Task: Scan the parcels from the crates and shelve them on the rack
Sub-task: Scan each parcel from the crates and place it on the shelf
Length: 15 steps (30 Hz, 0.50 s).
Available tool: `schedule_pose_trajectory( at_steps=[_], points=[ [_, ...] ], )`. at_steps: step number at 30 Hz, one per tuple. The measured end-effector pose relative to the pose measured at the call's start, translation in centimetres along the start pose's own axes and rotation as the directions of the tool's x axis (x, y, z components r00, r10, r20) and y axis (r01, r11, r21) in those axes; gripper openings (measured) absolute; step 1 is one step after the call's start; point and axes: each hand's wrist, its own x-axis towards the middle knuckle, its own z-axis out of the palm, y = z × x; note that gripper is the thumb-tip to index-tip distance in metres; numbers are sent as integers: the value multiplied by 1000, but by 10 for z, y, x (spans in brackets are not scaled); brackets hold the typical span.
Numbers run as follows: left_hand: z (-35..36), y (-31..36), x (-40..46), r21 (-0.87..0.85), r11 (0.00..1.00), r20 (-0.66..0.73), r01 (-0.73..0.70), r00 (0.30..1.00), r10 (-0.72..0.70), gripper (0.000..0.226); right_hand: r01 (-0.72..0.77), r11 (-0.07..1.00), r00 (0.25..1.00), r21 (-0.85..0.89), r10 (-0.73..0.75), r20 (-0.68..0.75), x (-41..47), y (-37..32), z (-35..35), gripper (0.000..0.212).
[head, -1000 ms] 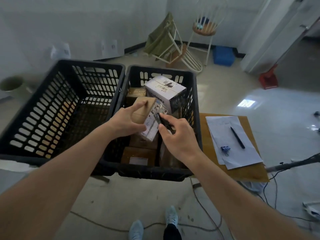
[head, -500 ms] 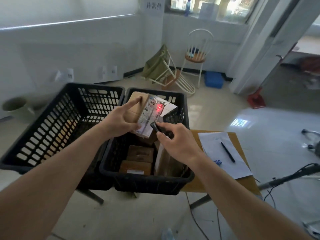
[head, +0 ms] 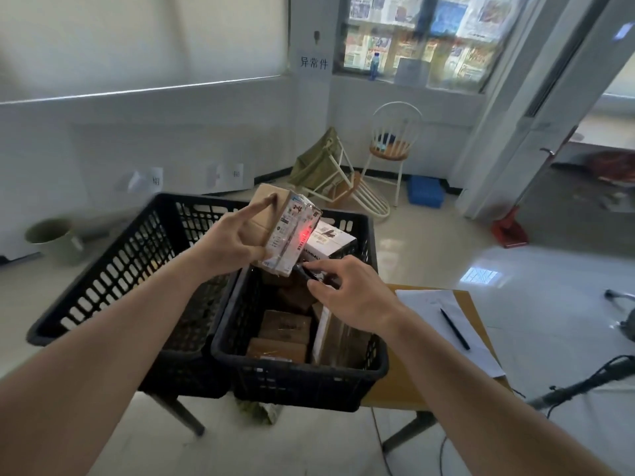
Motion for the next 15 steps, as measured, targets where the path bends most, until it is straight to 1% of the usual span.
schedule_pose_trajectory(
  at_steps=[4, 8, 12, 15],
  points=[
    [-11, 3, -2, 23, 1000, 4, 3, 1000, -3, 95, 4, 995, 1000, -95, -4, 9, -2, -4, -1, 44],
    [-22, 3, -1, 21, 1000, 32, 22, 999, -23, 89, 29, 963, 999, -269, -21, 32, -7, -9, -3, 47],
    [-29, 6, -1, 24, 998, 53, 66, 996, -67, 86, 62, 872, 996, -486, -20, 91, -11, -19, -11, 49],
    [-35, 8, -2, 76, 993, 63, 85, 994, -90, 86, 93, 799, 992, -594, -23, 125, -14, -28, -14, 48]
  ],
)
